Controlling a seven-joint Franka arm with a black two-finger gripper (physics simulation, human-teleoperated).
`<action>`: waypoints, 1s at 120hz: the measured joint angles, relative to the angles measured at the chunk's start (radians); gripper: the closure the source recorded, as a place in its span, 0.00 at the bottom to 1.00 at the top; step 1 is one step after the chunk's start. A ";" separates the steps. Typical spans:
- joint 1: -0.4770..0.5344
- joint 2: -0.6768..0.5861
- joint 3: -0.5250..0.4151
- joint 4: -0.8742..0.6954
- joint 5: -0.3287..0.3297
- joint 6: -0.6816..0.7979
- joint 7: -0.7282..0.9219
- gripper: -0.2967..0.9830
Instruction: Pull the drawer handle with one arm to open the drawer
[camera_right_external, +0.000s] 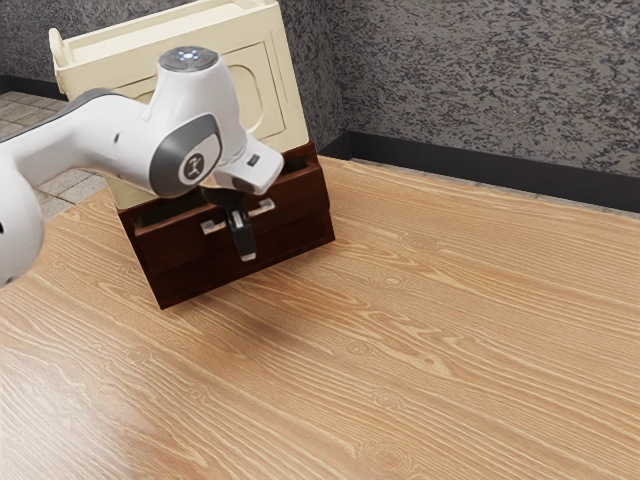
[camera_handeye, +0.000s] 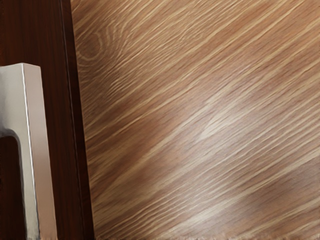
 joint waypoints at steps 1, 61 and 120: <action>0.000 -0.001 0.000 -0.001 0.000 0.000 0.000 0.28; -0.021 -0.054 -0.001 -0.065 0.001 0.002 -0.025 0.29; -0.031 -0.093 -0.020 -0.114 0.008 0.007 -0.060 0.29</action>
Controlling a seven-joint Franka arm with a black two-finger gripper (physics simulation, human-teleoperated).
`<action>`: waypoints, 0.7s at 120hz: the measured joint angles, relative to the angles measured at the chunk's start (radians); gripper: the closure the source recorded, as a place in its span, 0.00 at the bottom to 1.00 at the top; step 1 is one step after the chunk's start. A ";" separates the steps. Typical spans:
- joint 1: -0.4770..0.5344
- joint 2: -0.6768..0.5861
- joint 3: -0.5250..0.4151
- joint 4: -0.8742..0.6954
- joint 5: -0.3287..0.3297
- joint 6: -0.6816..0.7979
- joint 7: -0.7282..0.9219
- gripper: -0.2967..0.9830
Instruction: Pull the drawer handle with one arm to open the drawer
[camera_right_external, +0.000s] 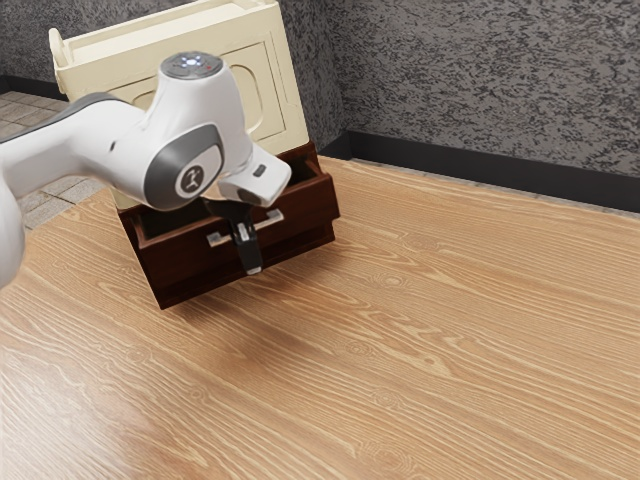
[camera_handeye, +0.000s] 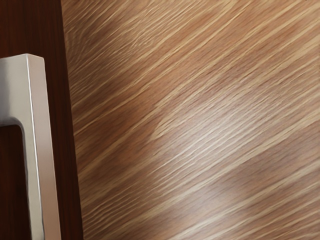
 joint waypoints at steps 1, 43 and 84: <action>0.000 -0.001 0.000 -0.001 0.000 0.000 -0.001 0.29; -0.002 -0.045 -0.022 -0.047 0.005 0.003 -0.026 0.29; -0.001 -0.067 -0.047 -0.078 0.007 0.006 -0.052 0.27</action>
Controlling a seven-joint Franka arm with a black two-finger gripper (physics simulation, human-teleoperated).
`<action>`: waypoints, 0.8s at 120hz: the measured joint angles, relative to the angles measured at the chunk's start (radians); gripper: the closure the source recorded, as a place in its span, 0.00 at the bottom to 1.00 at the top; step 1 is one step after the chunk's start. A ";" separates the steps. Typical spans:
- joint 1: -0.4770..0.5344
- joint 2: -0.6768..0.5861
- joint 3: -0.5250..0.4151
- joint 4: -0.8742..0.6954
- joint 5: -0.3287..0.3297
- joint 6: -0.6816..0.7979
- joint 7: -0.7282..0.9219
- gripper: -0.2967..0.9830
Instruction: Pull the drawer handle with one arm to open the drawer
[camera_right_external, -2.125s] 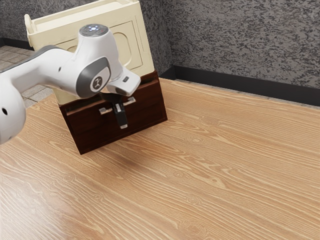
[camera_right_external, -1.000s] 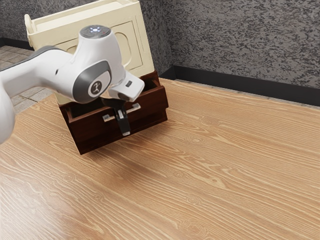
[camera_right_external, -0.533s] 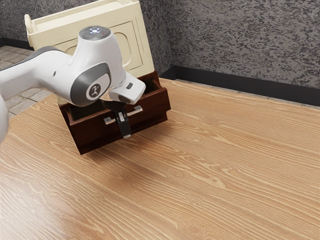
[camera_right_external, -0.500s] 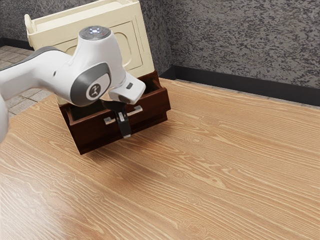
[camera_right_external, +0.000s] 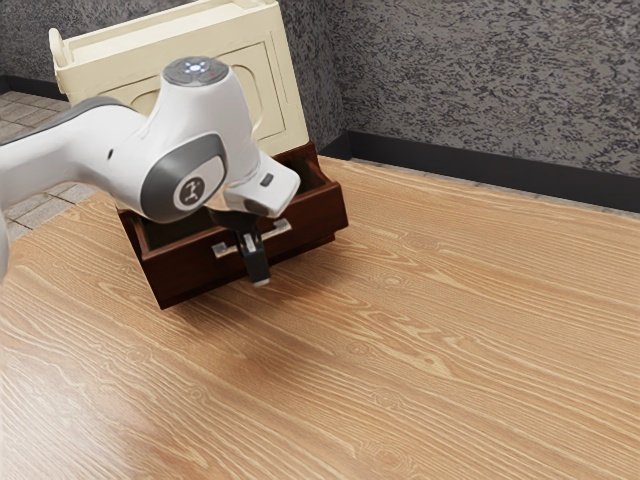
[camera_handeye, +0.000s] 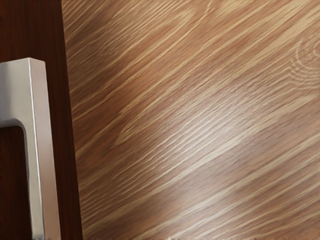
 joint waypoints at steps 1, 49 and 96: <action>0.000 -0.001 -0.001 -0.001 0.000 0.000 -0.001 0.27; 0.015 -0.034 -0.043 -0.041 0.001 0.000 -0.029 0.27; 0.036 -0.056 -0.078 -0.073 0.002 -0.001 -0.054 0.26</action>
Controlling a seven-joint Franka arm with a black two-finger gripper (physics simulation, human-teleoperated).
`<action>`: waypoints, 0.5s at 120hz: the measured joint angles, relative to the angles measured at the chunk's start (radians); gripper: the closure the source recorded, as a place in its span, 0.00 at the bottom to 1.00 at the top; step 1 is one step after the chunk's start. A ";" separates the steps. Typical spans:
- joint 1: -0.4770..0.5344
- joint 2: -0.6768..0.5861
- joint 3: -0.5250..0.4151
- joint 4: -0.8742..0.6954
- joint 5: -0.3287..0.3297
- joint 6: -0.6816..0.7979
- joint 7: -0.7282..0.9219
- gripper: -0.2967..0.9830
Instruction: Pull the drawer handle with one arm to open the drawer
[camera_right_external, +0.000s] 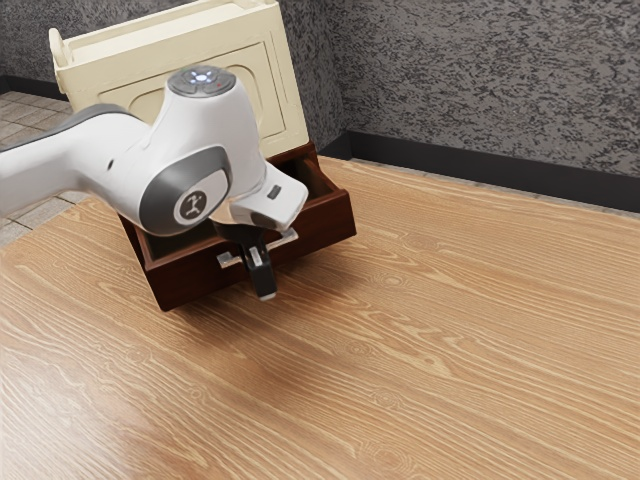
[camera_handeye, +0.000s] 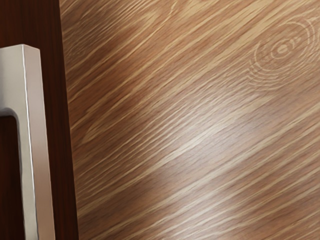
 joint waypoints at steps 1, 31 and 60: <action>0.000 0.000 -0.001 0.000 0.000 0.000 0.000 0.27; 0.000 -0.008 0.001 0.001 0.031 0.000 -0.012 0.27; 0.018 -0.073 -0.032 0.009 0.041 -0.008 -0.020 0.27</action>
